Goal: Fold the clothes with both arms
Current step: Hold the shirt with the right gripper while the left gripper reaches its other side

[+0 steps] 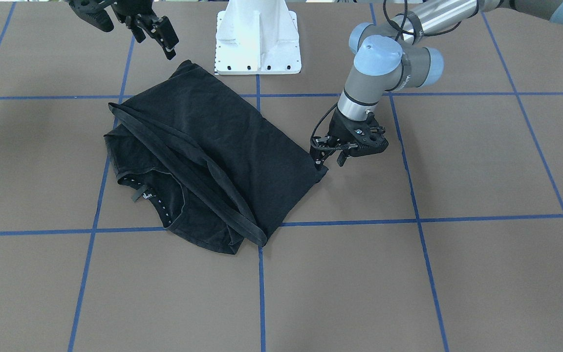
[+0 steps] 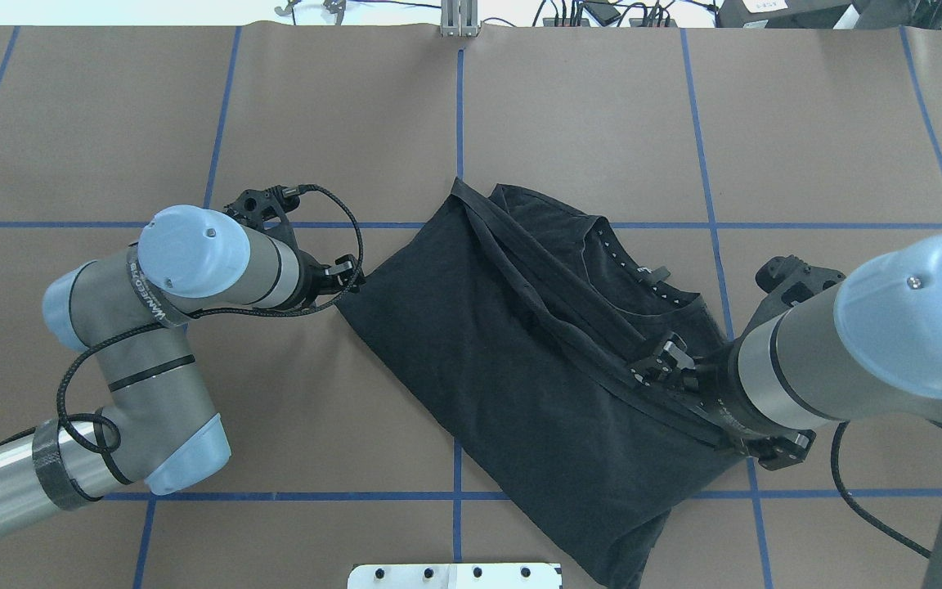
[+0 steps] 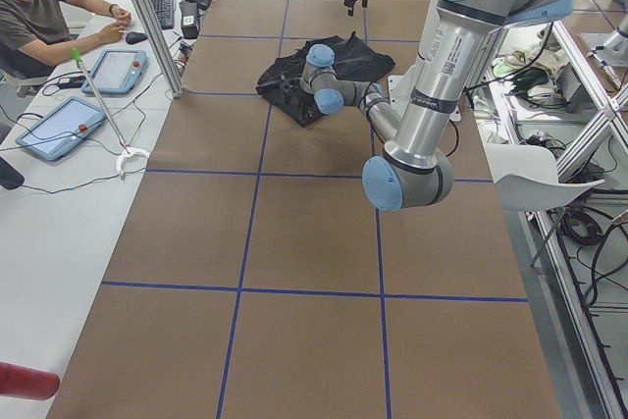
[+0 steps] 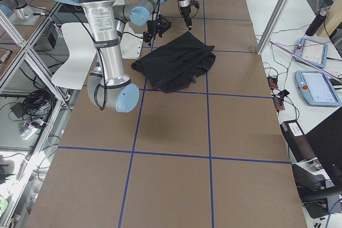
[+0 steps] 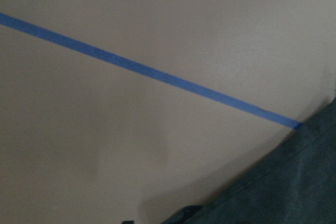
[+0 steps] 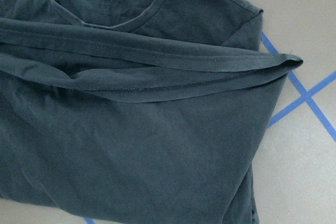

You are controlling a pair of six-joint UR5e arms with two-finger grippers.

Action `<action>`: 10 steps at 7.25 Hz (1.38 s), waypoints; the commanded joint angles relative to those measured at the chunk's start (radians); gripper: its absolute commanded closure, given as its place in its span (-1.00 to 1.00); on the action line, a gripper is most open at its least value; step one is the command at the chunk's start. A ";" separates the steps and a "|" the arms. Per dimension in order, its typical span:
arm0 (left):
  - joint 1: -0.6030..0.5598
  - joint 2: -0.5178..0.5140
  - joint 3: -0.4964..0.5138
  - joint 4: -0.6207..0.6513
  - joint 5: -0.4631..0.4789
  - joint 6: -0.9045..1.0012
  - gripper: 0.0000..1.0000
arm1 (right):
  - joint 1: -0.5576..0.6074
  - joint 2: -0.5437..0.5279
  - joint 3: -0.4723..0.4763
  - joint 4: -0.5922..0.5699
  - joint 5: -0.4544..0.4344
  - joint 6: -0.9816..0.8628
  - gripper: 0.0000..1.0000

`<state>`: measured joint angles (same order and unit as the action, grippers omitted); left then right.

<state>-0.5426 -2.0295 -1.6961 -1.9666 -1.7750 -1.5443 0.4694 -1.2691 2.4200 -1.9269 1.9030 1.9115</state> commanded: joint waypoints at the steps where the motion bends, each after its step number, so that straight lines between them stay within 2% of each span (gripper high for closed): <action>1: 0.027 -0.005 0.016 -0.006 0.000 -0.002 -0.21 | 0.046 0.051 -0.080 0.005 -0.010 -0.008 -1.00; 4: 0.026 -0.023 0.050 -0.011 0.003 0.006 -0.04 | 0.052 0.051 -0.084 0.002 -0.021 -0.006 -1.00; 6: 0.015 -0.023 0.069 -0.011 0.008 0.010 -0.03 | 0.054 0.050 -0.084 -0.003 -0.022 -0.005 -1.00; 7: 0.013 -0.025 0.070 -0.011 0.011 0.010 0.39 | 0.054 0.050 -0.079 -0.006 -0.022 -0.002 -1.00; 8: 0.013 -0.026 0.073 -0.011 0.011 0.010 0.98 | 0.054 0.047 -0.081 -0.006 -0.022 0.000 -1.00; 10: 0.013 -0.029 0.076 -0.011 0.011 0.010 1.00 | 0.054 0.045 -0.082 -0.006 -0.022 0.000 -1.00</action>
<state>-0.5289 -2.0561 -1.6221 -1.9773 -1.7643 -1.5340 0.5230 -1.2225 2.3385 -1.9326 1.8807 1.9109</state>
